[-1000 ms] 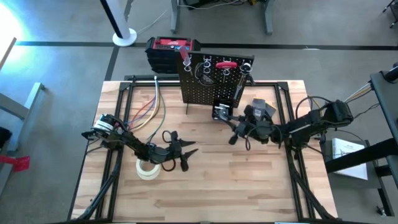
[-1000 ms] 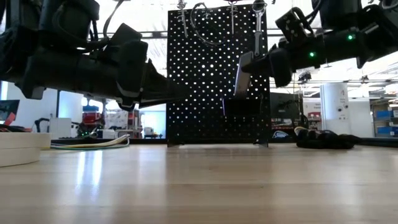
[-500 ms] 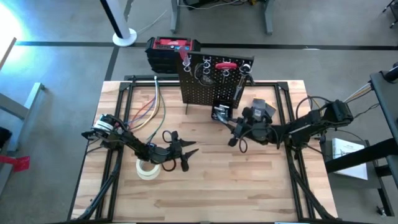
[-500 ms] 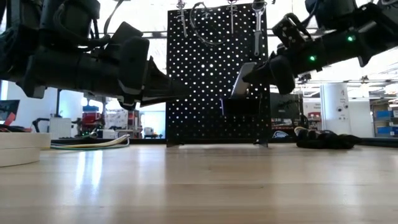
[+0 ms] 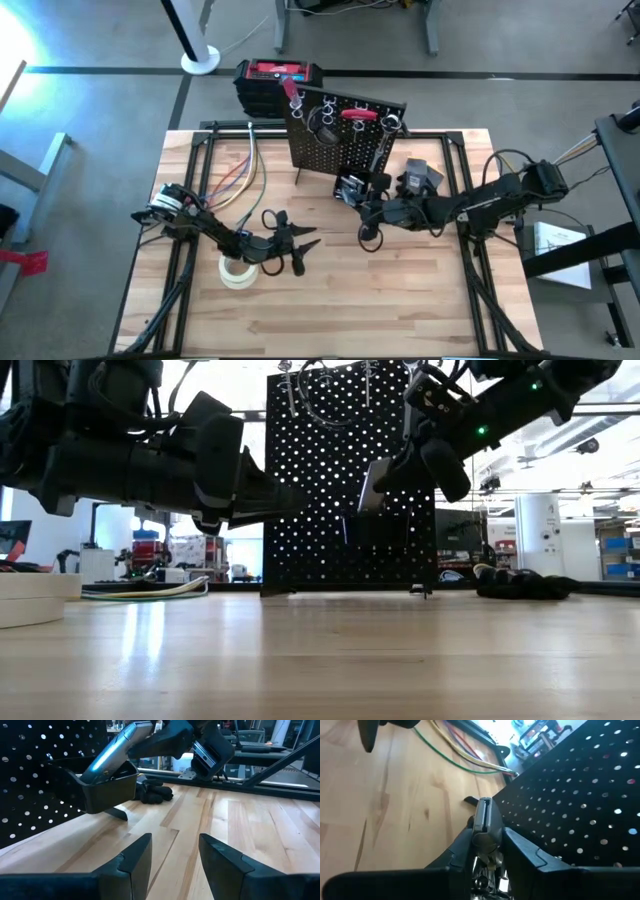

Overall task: Hang tools onto peg board
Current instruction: Put the cutter into the black bin on the peg board

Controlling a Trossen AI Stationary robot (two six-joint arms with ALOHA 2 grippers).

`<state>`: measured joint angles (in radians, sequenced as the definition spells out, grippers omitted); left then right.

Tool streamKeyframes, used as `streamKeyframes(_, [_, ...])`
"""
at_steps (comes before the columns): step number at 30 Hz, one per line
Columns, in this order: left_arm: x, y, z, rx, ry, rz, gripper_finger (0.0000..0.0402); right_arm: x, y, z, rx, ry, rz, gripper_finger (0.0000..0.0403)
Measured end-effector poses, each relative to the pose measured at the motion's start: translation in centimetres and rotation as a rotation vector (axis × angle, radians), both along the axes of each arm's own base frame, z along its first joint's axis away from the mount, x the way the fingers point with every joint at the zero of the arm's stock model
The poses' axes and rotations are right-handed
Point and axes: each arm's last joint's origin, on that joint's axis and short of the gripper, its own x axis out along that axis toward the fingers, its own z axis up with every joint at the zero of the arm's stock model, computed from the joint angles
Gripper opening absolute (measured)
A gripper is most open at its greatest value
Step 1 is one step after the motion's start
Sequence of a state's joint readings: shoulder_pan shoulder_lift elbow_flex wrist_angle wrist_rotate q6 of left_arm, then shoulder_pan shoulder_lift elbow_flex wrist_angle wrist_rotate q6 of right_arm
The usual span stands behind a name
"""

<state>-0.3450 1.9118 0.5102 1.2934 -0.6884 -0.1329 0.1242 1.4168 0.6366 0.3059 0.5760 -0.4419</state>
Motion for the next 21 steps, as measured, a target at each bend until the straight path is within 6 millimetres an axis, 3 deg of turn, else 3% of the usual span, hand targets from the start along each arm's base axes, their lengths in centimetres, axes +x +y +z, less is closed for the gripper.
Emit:
streamKeyframes(6, [0.0,0.0,0.0,0.0,0.0,0.0,0.0153,0.0,0.0,0.0,0.039,-0.011,-0.01,0.0086])
streamKeyframes(16, [0.0,0.0,0.3,-0.003,-0.01,0.0,0.0153,0.3,0.2,0.4,0.08,-0.052,0.018,0.0183])
streamKeyframes(21, [0.1,0.0,0.5,0.002,-0.016,0.0,0.0153,0.6,0.0,0.9,0.077,-0.111,0.001,0.0207])
